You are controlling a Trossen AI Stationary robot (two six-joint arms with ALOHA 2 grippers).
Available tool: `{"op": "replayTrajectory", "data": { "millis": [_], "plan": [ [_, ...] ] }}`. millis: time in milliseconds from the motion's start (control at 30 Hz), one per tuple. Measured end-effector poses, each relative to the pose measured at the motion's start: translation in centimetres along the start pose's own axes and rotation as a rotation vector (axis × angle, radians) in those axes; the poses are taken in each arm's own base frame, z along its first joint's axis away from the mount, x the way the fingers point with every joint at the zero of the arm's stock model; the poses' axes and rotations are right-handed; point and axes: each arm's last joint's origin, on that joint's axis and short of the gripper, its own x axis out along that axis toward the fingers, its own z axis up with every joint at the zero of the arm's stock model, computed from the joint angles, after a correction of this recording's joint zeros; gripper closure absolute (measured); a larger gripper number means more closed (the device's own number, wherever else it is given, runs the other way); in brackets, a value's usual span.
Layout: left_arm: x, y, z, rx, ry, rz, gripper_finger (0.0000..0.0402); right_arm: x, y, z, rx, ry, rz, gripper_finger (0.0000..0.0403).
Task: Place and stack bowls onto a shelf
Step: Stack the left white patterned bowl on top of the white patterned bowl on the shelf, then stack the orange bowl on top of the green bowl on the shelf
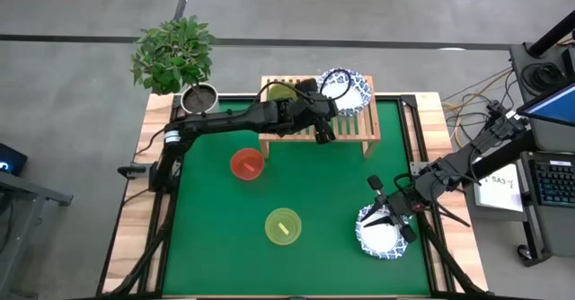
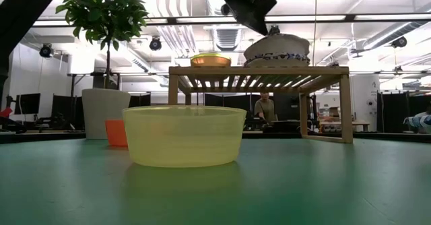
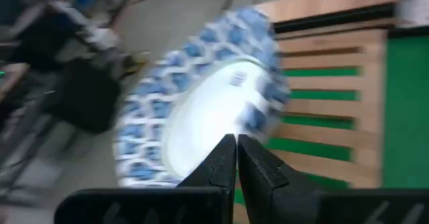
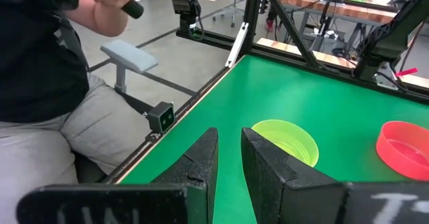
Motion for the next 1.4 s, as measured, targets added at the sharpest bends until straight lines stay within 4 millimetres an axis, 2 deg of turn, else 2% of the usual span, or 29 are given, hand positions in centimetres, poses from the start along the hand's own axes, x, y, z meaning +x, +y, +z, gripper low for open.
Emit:
{"op": "replayTrajectory", "data": {
  "millis": [100, 233, 300, 433, 567, 767, 833, 1033, 1200, 1400],
  "plan": [
    [-0.7, 0.4, 0.8, -0.028, -0.025, 0.009, 0.0402, 0.0, 0.0, 0.0, 0.0, 0.0, 0.0, 0.0346],
    [-1.2, 0.1, 1.6, -0.07, -0.106, -0.157, 0.0401, 0.0, 0.0, 0.0, -0.005, 0.0, 0.0, 0.0346],
    [-1.1, 0.0, 1.7, -0.079, -0.123, -0.174, 0.0401, 0.0, 0.0, 0.0, -0.004, 0.0, 0.0, 0.0346],
    [0.4, -0.1, 1.4, -0.091, -0.13, -0.131, 0.0401, 0.0, 0.0, 0.0, -0.003, 0.0, 0.0, 0.0346],
    [2.4, -0.5, 0.3, -0.08, -0.071, -0.091, 0.0401, 0.0, 0.0, 0.0, -0.003, 0.0, 0.0, 0.0346],
    [2.6, -0.2, -0.3, -0.069, 0.0, 0.01, 0.0401, 0.0, 0.0, 0.0, -0.007, 0.0, 0.0, 0.0346],
    [2.1, -0.4, -0.2, -0.073, 0.001, 0.003, 0.0401, 0.0, 0.0, 0.0, -0.02, 0.0, 0.0, 0.0346],
    [-0.9, -1.5, 1.6, -0.074, -0.014, -0.046, 0.0401, -0.1, -0.1, 0.1, -0.065, -0.008, -0.033, 0.0346],
    [-3.7, -4.4, 2.3, -0.013, 0.011, -0.127, 0.0401, -0.5, -0.7, 0.3, -0.027, -0.019, -0.205, 0.0347],
    [-7.5, -7.7, 2.1, 0.009, 0.068, -0.267, 0.0401, -1.0, -0.7, 0.4, -0.05, -0.024, -0.206, 0.036]
  ]
}}
